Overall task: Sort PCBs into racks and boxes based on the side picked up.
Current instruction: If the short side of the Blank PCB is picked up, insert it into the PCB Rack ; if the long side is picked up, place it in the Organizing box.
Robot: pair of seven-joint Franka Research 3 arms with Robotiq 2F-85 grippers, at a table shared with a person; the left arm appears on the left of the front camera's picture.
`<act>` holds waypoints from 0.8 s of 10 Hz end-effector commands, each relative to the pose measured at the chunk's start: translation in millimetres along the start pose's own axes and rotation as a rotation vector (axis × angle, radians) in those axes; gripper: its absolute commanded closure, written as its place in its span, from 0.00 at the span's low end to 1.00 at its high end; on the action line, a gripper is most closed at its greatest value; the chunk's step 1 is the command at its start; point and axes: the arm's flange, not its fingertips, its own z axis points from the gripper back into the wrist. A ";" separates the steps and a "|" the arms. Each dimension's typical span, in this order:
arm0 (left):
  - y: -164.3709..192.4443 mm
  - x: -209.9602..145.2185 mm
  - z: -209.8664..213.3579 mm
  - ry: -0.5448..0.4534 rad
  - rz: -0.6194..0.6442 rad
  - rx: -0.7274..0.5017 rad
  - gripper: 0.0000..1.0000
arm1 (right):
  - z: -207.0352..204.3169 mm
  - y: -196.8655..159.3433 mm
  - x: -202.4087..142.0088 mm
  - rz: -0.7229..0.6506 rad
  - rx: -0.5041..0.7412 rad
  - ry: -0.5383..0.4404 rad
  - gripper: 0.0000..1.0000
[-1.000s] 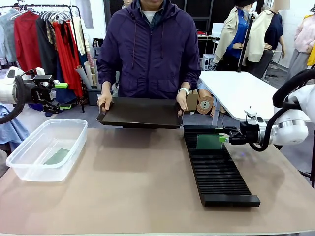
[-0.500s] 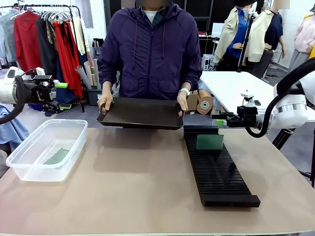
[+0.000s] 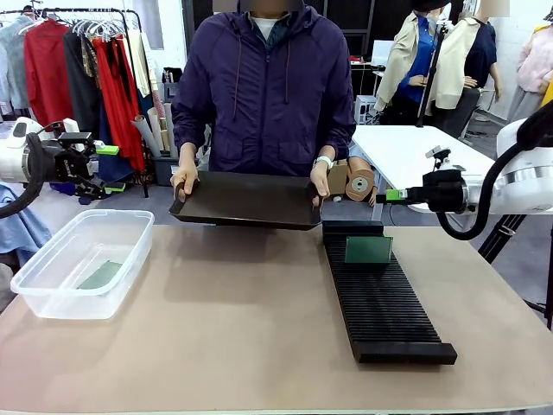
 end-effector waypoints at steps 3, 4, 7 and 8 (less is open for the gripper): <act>-2.5 -1.5 1.1 0.000 0.000 0.009 0.00 | -0.7 60.4 11.0 -0.342 -0.042 0.000 0.00; -2.5 -1.5 1.1 0.000 0.000 0.009 0.00 | -0.6 70.1 12.6 -0.405 -0.060 0.011 0.00; -2.5 -1.5 1.1 0.000 0.000 0.009 0.00 | -0.3 91.5 18.3 -0.596 -0.046 0.016 0.00; -2.5 -1.5 1.1 0.000 0.000 0.009 0.00 | -0.6 95.0 20.0 -0.620 -0.016 0.014 0.00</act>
